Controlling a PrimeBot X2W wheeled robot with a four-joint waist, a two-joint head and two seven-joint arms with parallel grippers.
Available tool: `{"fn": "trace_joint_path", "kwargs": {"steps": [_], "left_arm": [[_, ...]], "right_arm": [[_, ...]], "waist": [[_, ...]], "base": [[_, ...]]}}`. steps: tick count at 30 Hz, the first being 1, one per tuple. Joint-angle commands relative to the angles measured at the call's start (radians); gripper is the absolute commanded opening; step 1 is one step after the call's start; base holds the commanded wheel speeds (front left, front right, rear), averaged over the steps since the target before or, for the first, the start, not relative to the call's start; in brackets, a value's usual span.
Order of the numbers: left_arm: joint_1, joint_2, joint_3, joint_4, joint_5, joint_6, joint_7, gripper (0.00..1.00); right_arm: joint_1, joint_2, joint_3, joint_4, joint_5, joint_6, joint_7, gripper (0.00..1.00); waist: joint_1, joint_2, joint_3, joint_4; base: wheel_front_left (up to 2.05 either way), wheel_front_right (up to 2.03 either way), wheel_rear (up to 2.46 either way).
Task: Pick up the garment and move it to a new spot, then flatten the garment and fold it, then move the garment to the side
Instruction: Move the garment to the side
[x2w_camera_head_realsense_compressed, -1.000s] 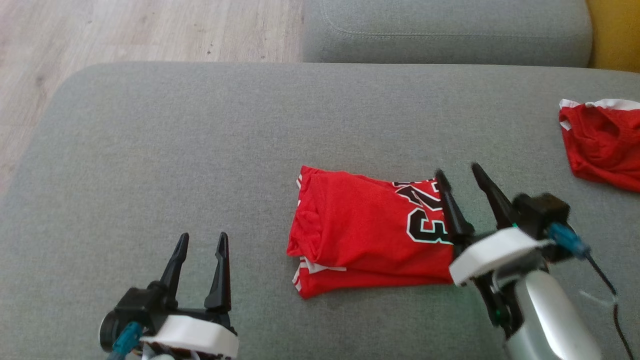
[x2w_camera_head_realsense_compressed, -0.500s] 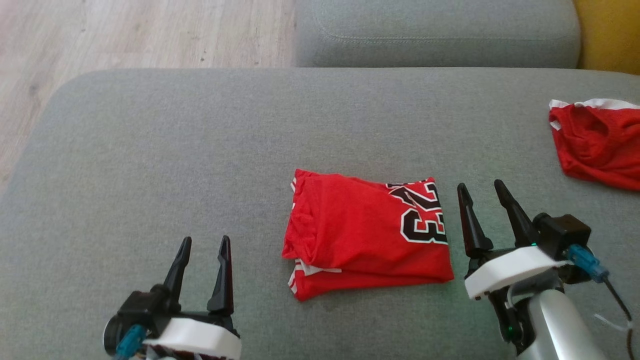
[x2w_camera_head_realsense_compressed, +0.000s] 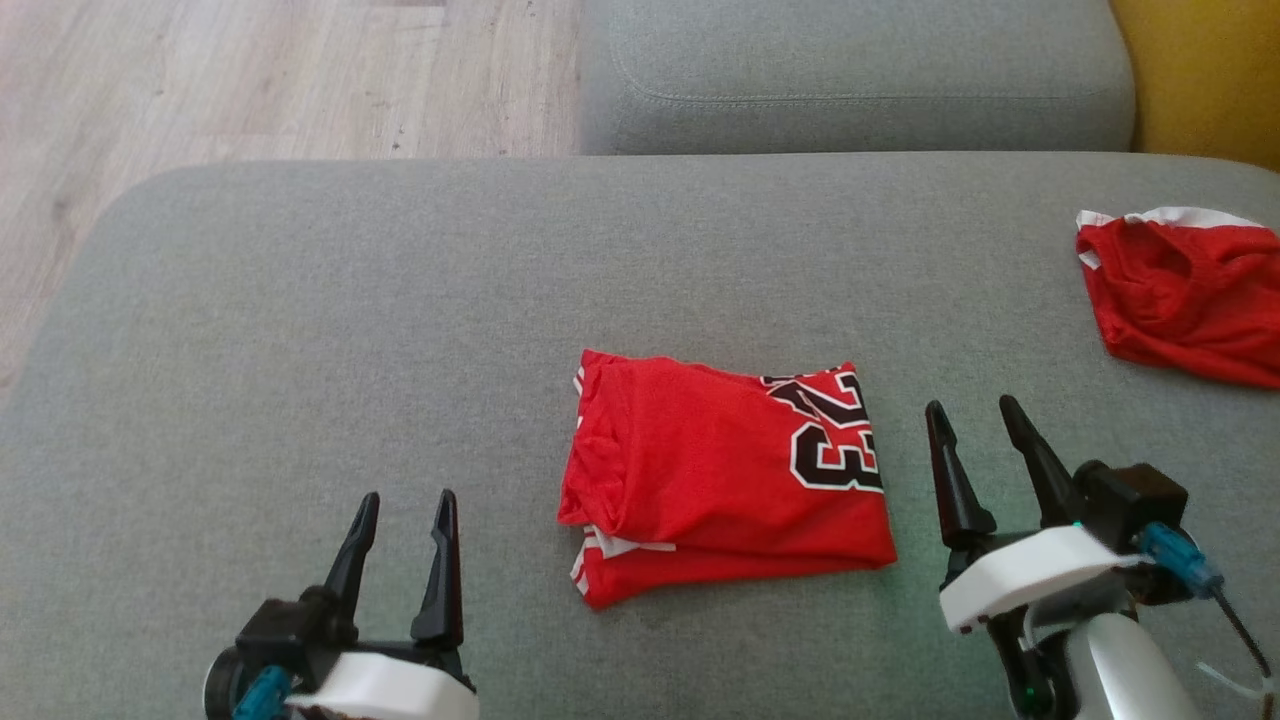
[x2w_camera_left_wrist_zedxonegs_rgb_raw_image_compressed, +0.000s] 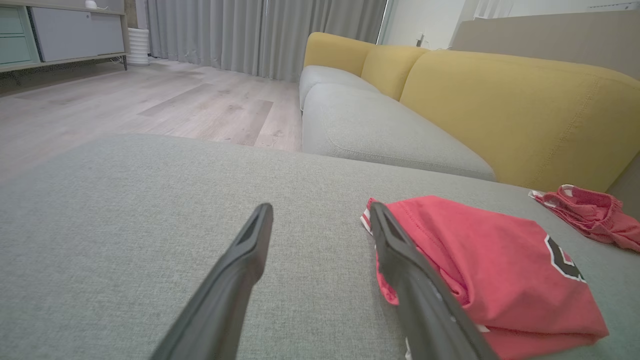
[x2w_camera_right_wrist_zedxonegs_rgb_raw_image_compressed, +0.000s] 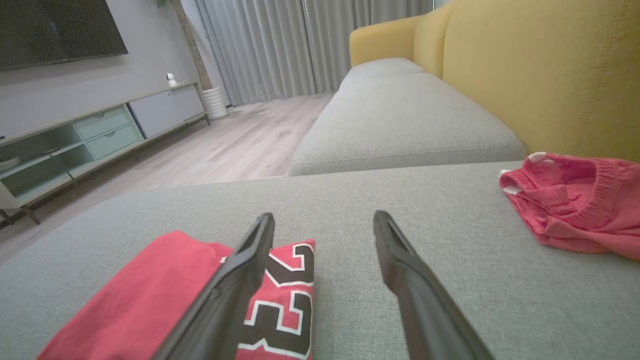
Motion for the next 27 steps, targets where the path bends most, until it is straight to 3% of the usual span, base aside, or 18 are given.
{"fn": "trace_joint_path", "kwargs": {"steps": [1, 15, 27], "left_arm": [[-0.031, 0.009, 0.046, -0.027, 0.009, 0.001, -0.012, 1.00], [-0.036, 0.018, 0.049, -0.039, 0.016, 0.007, -0.012, 1.00], [-0.069, -0.004, 0.055, -0.034, 0.026, 0.000, -0.013, 1.00]], "right_arm": [[-0.020, 0.001, 0.018, -0.037, -0.007, 0.007, -0.005, 1.00], [-0.062, 0.001, -0.030, 0.002, -0.047, 0.007, 0.095, 1.00], [-0.208, -0.009, 0.014, 0.230, -0.064, 0.007, 0.305, 1.00]], "waist": [[0.0000, 0.0000, 0.000, 0.001], [0.0000, 0.0000, 0.014, 0.030], [0.0000, 0.0000, 0.094, 0.121]], "base": [[0.00, 0.00, 0.00], [0.00, 0.00, 0.00], [0.00, 0.00, 0.00]]}}
